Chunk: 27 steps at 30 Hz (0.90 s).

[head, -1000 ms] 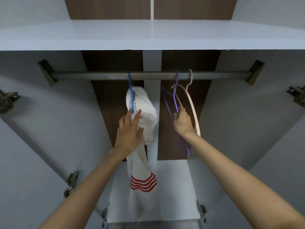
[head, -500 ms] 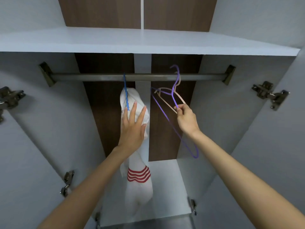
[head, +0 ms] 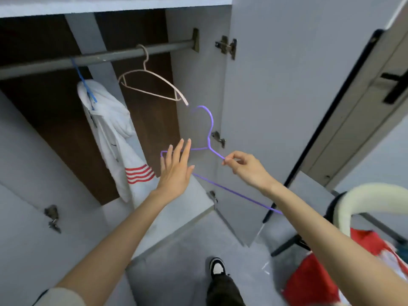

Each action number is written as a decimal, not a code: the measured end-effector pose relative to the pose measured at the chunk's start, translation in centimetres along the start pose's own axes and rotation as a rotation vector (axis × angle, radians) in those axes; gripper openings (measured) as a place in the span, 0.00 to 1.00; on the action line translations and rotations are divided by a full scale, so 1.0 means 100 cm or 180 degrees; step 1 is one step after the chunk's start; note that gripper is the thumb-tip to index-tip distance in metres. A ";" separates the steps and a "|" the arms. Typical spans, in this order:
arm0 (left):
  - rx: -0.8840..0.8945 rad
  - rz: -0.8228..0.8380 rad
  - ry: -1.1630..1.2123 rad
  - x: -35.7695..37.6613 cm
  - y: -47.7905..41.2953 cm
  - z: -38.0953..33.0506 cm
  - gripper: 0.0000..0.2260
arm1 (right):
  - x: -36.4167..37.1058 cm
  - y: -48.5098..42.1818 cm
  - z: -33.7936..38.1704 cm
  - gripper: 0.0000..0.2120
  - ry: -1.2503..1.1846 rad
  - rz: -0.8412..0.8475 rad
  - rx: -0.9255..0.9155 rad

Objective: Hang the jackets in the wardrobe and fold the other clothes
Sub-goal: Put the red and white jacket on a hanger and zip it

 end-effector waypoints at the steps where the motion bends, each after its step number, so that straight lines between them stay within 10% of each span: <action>1: -0.0037 0.0195 0.0123 0.011 0.009 -0.014 0.30 | -0.006 0.022 -0.012 0.11 -0.0072 0.0002 0.0126; 9: 0.0750 0.1102 0.0358 0.096 0.061 -0.129 0.13 | -0.060 0.188 -0.127 0.12 -0.0806 -0.0379 0.0957; 27: 0.1866 0.2883 0.1408 0.294 0.165 -0.489 0.09 | -0.233 0.435 -0.344 0.10 -0.0408 -0.1728 0.1912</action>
Point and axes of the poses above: each hand's wrist, its own y-axis away from the middle knuckle, its own x-axis out of the palm, z = x × y, the point moved 3 cm from there along -y, towards the middle knuckle, and after that the axes turned 5 degrees about z, right-handed, at the moved point
